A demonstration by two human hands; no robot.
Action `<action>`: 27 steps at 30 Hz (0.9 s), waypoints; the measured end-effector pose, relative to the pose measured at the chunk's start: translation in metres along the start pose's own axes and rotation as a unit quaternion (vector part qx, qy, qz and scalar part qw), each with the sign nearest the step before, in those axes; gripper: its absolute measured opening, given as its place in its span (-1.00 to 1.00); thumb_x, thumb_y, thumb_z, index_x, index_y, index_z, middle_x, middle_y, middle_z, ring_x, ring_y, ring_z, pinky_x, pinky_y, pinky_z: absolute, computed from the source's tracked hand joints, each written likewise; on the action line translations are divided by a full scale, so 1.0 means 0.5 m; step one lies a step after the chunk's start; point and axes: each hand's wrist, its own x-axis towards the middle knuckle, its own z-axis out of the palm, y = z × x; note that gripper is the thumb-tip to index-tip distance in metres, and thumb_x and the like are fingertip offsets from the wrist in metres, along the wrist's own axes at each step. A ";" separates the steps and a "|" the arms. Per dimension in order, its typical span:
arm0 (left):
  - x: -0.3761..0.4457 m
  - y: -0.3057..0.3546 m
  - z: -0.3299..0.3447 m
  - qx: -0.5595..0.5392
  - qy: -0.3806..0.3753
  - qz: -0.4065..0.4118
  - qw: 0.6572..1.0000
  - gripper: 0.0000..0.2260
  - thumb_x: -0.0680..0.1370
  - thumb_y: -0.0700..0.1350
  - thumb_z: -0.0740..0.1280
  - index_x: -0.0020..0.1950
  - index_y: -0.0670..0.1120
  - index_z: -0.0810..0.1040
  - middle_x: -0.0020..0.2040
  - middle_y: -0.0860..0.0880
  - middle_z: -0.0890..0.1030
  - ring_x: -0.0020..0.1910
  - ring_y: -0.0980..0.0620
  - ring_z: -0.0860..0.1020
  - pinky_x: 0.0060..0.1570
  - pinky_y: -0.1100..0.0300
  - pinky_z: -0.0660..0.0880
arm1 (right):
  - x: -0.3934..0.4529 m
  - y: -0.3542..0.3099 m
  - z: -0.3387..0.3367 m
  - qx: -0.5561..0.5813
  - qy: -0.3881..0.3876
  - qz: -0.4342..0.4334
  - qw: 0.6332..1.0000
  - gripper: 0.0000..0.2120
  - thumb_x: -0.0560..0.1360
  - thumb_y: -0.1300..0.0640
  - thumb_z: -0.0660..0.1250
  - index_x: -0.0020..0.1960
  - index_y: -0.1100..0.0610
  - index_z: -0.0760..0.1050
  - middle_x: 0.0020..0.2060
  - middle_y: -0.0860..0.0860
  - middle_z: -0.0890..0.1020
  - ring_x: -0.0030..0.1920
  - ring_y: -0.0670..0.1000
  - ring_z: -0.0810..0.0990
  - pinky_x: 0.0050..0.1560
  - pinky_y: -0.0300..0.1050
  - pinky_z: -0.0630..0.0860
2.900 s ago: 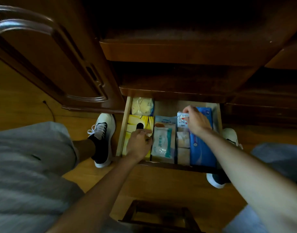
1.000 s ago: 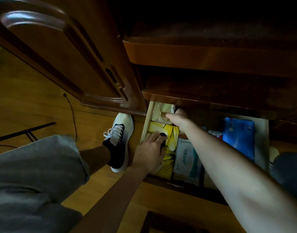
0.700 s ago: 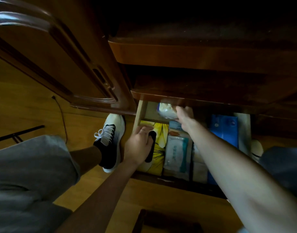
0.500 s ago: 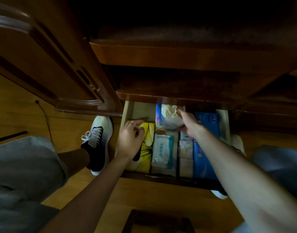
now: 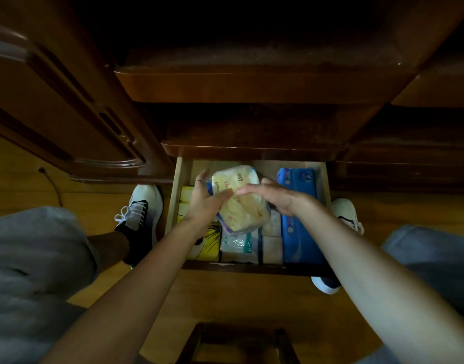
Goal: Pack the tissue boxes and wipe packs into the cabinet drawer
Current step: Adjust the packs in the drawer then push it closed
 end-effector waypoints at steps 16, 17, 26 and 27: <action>0.015 -0.039 0.007 0.082 0.104 -0.034 0.991 -0.89 0.60 -0.15 0.33 0.13 -0.05 0.53 0.05 -0.07 0.63 0.05 -0.08 0.63 0.02 0.00 0.61 | -0.089 0.120 -0.085 0.163 0.260 -0.044 0.951 -0.60 0.57 0.01 0.43 0.35 -0.12 0.40 0.16 -0.04 0.59 0.05 -0.03 0.61 -0.15 -0.07 0.59; 0.008 -0.043 0.007 0.108 0.084 -0.035 0.990 -0.89 0.61 -0.16 0.33 0.12 -0.04 0.53 0.03 -0.06 0.64 0.00 -0.02 0.64 -0.10 0.09 0.61 | -0.092 0.136 -0.075 0.184 0.251 -0.022 0.950 -0.64 0.57 0.01 0.42 0.32 -0.10 0.42 0.16 0.00 0.62 0.04 -0.01 0.63 -0.18 -0.06 0.61; -0.037 -0.067 0.024 0.106 -0.091 -0.098 0.985 -0.65 0.46 0.09 0.51 0.16 0.00 0.54 0.00 -0.02 0.70 -0.13 0.06 0.70 -0.26 0.22 0.61 | -0.065 0.132 0.034 0.185 0.142 -0.048 0.971 -0.60 0.48 -0.01 0.52 0.28 -0.06 0.51 0.06 -0.06 0.70 0.11 0.01 0.68 -0.24 -0.27 0.62; -0.032 -0.065 0.024 0.084 -0.047 -0.085 0.992 -0.63 0.46 0.01 0.54 0.18 -0.02 0.51 0.01 -0.03 0.69 -0.14 0.05 0.70 -0.31 0.23 0.60 | -0.058 0.113 0.040 0.170 0.140 -0.067 0.973 -0.55 0.45 -0.07 0.55 0.28 -0.10 0.50 0.07 -0.08 0.69 0.10 -0.01 0.68 -0.24 -0.29 0.61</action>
